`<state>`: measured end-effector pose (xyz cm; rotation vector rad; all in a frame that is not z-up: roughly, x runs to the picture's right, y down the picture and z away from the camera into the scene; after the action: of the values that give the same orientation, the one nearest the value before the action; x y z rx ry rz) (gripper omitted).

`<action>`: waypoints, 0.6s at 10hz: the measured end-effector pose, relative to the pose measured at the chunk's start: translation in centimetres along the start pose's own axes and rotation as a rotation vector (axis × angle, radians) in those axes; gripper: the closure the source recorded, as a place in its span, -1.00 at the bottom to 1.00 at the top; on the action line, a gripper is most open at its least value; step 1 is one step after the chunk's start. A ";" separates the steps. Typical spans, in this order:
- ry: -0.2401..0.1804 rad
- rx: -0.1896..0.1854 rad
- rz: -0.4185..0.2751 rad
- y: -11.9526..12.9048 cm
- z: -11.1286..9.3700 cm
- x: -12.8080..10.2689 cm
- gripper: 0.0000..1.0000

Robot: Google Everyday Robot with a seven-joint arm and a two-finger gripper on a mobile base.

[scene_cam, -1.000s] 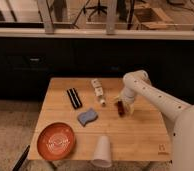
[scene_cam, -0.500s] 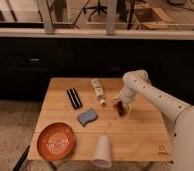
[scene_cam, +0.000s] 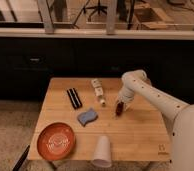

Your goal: Place the pepper in the ceramic bowl

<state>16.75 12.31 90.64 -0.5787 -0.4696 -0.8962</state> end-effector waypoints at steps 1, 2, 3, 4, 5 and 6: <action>0.004 -0.006 0.013 -0.5 -0.7 -0.7 0.98; 0.008 -0.007 0.018 -1.5 -1.9 -1.6 1.00; 0.009 -0.009 0.019 -2.0 -2.5 -2.2 1.00; 0.009 -0.016 0.014 -1.9 -2.6 -2.4 1.00; 0.008 -0.022 -0.003 -1.9 -2.9 -3.1 1.00; 0.008 -0.030 -0.016 -2.4 -3.4 -4.3 1.00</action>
<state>12.86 11.43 86.12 -0.5992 -0.4543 -0.9220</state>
